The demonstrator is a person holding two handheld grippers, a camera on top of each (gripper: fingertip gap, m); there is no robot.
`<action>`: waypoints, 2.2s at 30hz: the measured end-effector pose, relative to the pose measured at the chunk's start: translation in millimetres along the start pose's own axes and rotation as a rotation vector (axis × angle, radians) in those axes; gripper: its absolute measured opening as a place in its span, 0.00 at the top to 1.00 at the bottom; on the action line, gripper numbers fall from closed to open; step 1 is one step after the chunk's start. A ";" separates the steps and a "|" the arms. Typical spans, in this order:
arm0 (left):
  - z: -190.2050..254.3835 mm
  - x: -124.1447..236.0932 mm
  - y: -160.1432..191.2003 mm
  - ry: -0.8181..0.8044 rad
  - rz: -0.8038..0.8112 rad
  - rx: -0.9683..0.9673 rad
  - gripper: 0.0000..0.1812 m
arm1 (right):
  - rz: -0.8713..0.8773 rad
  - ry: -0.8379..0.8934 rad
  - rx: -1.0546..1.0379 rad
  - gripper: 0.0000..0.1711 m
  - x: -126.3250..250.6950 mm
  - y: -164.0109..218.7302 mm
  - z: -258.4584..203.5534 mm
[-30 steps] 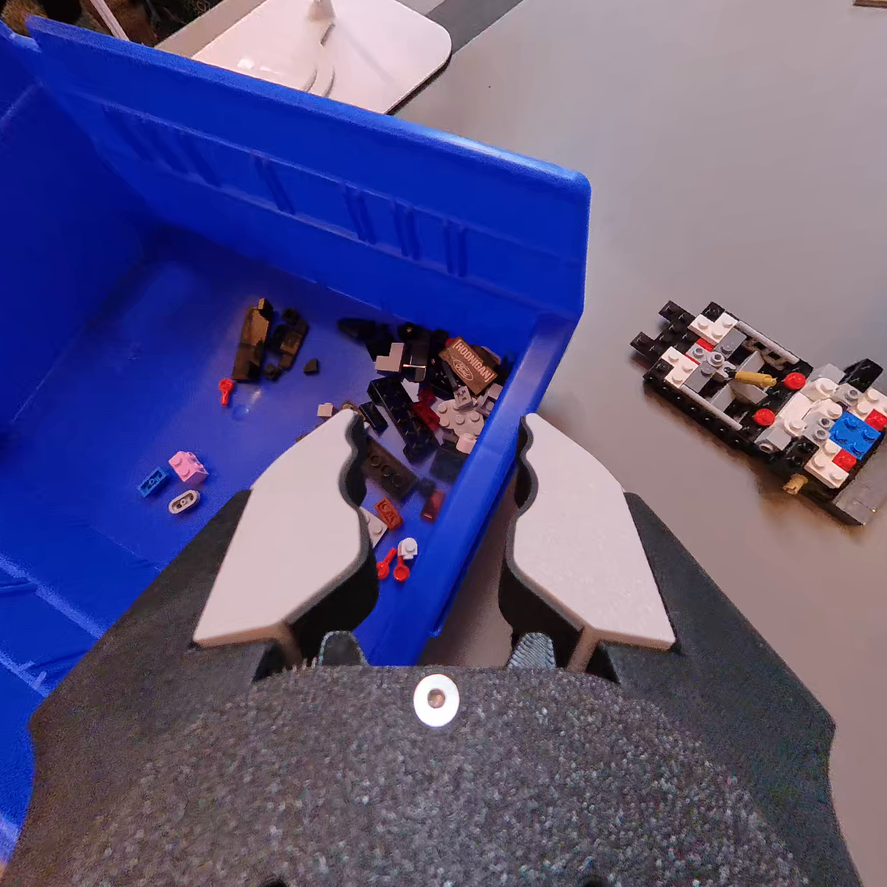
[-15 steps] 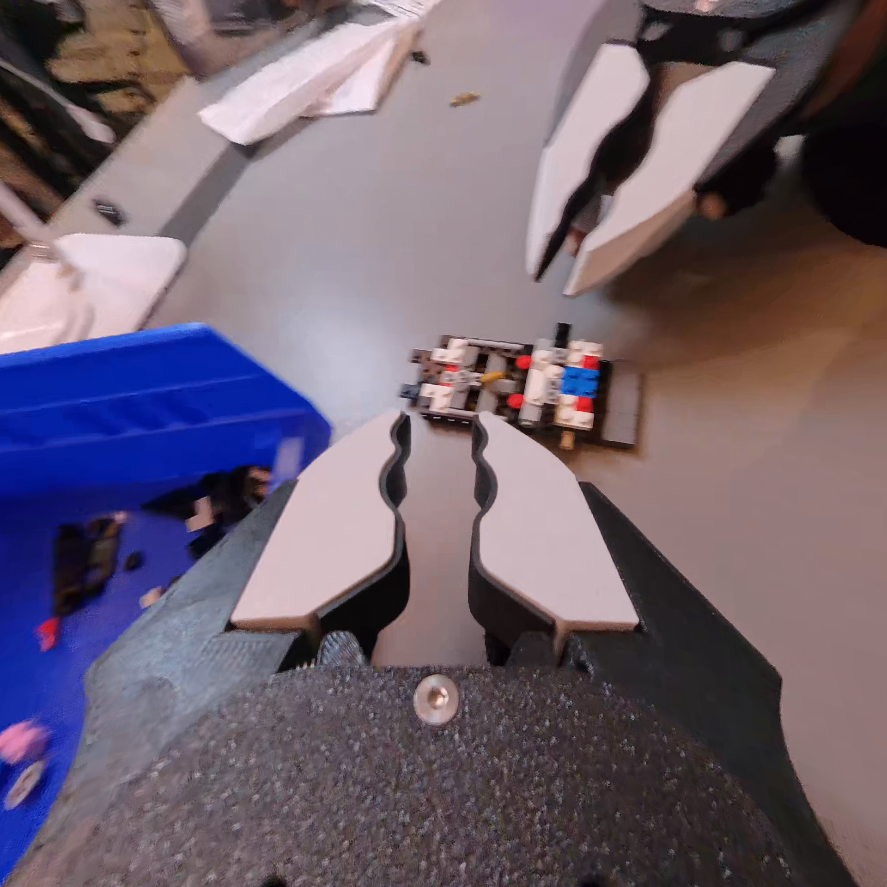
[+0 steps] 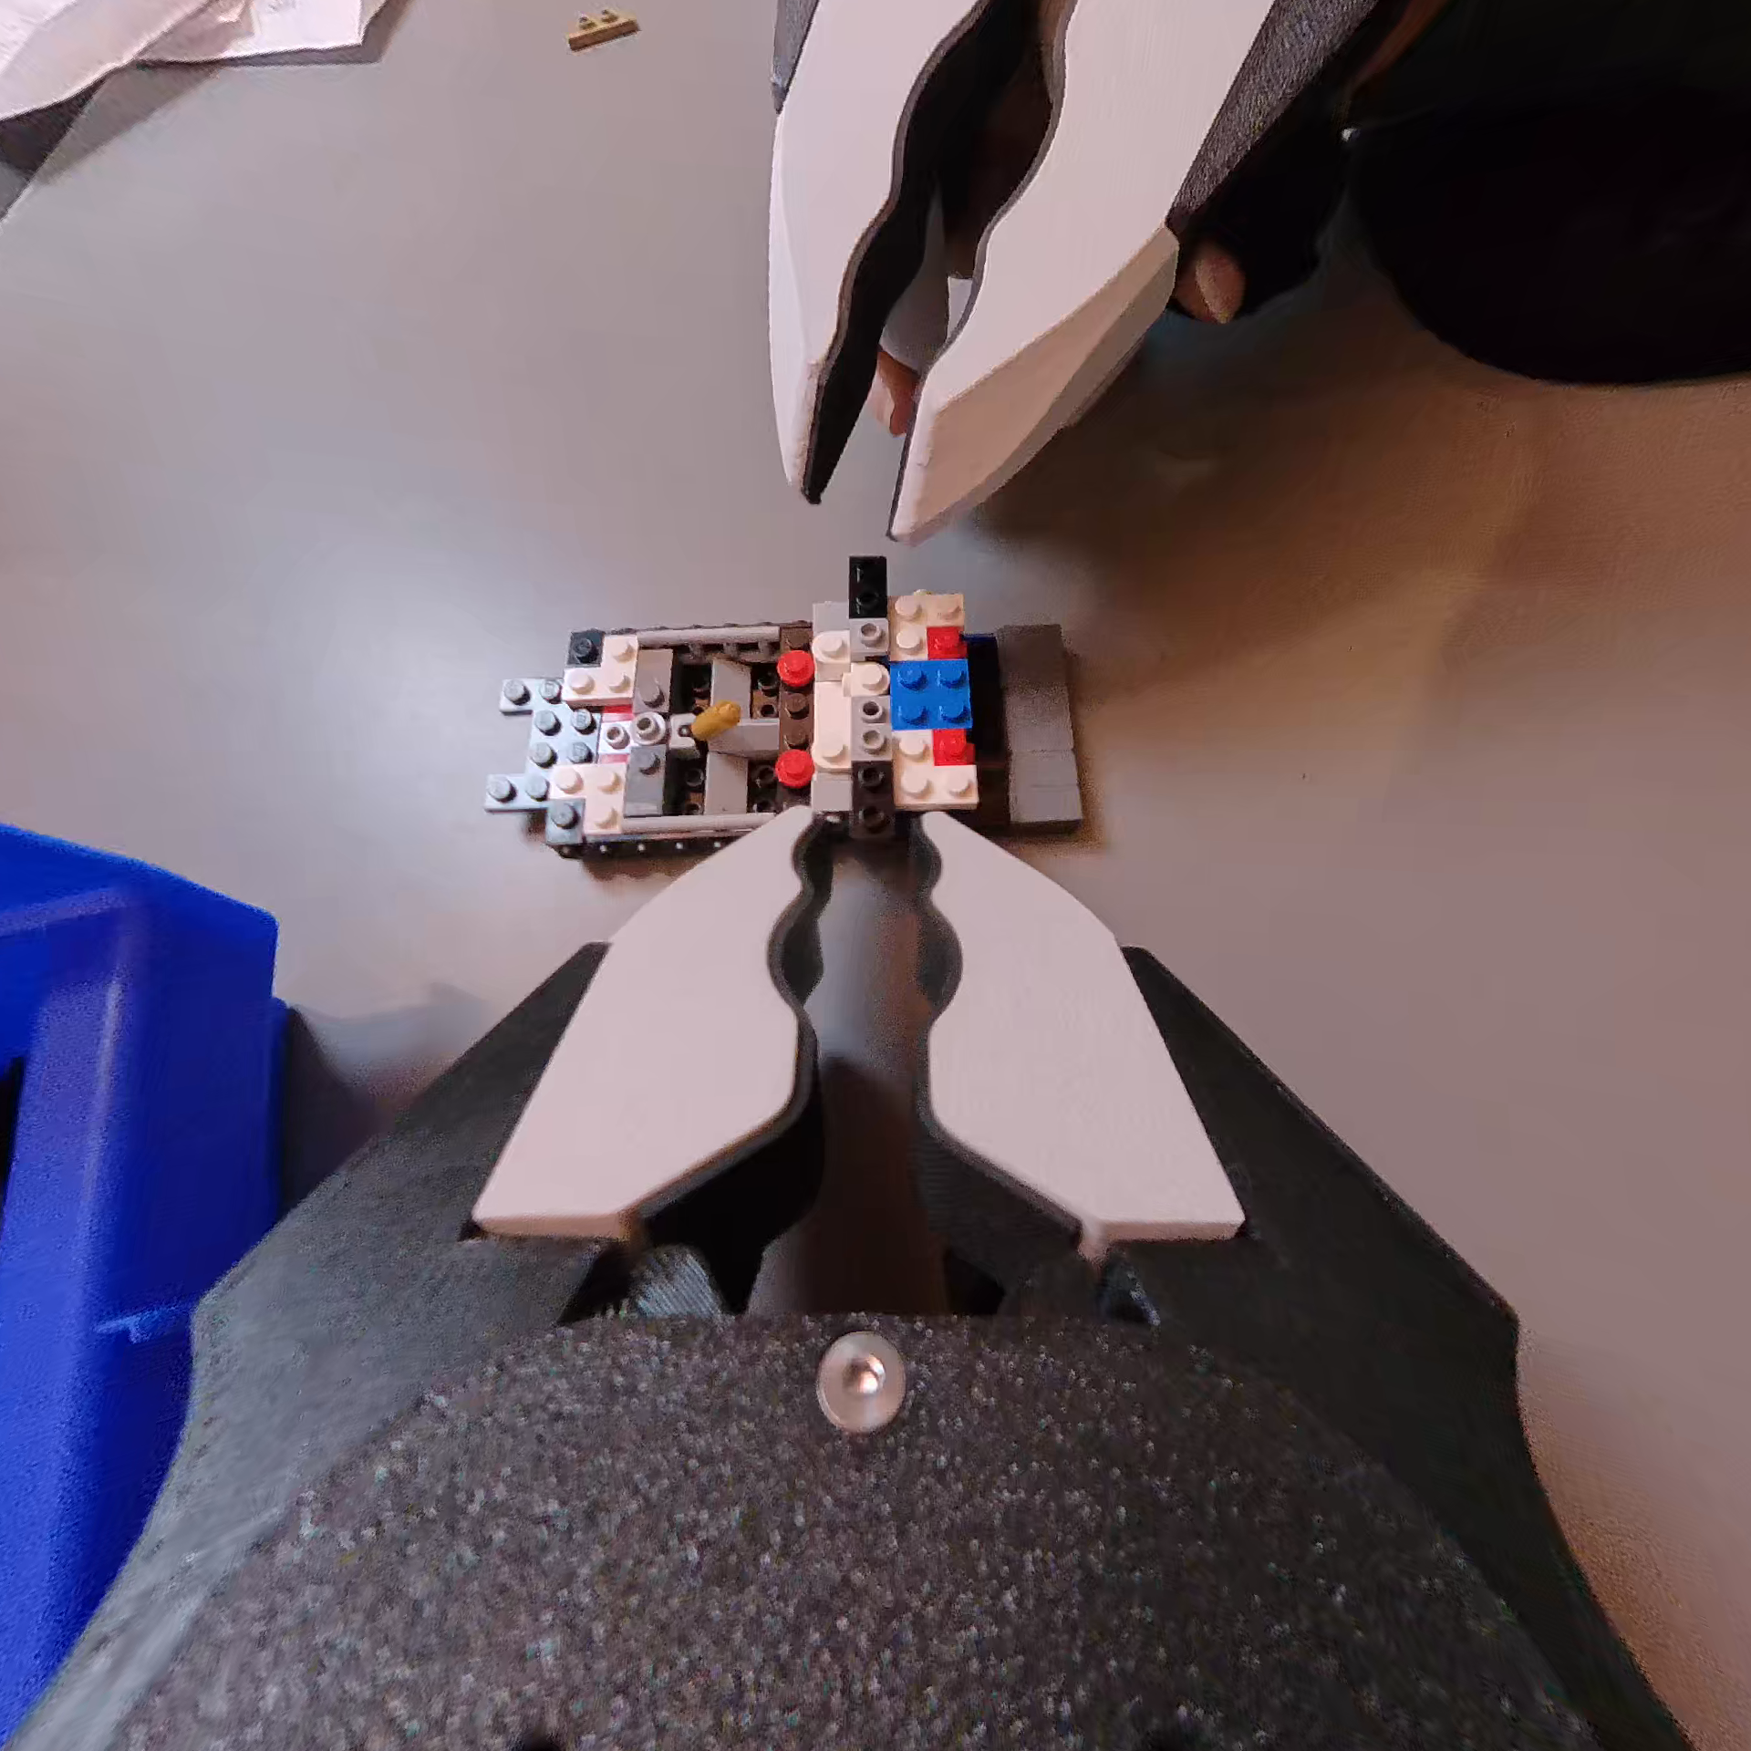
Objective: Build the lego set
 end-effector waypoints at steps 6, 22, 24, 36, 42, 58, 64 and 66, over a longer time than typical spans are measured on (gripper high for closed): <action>16.7 -18.0 -15.0 0.003 0.053 -0.026 0.87 | 0.044 0.098 -0.025 0.91 9.4 -5.1 17.2; -20.2 -11.6 -4.9 -0.183 0.033 0.003 0.85 | -0.116 0.142 -0.095 0.87 17.2 28.5 35.1; -28.9 -9.7 -5.4 -0.230 0.041 0.020 0.84 | -0.121 0.144 -0.096 0.88 17.9 30.0 36.3; -31.0 -3.4 -4.6 -0.217 0.053 0.036 0.86 | -0.156 0.084 -0.092 0.89 13.7 35.6 27.1; -22.3 0.0 -9.6 -0.161 0.081 0.017 0.85 | -0.134 -0.021 -0.061 0.91 14.3 30.4 11.7; 10.4 -29.9 -22.7 -0.015 0.040 -0.123 0.74 | -0.258 -0.148 0.401 0.88 -6.6 15.2 -16.6; 10.1 -31.2 -22.1 0.009 -0.008 -0.110 0.78 | -0.331 -0.193 0.527 0.90 -9.5 14.5 -14.8; 9.9 -31.2 -22.0 0.014 -0.020 -0.112 0.78 | -0.345 -0.207 0.601 0.93 -11.2 14.1 -18.0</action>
Point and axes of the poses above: each gripper's, where its closed fingertips meet, x back along the fingers, y out of its underside, z = x × y across the jaws, the point moved 2 cm from there along x, back along the fingers, and after that the axes turned 13 degrees about x, right-handed, at the moved point
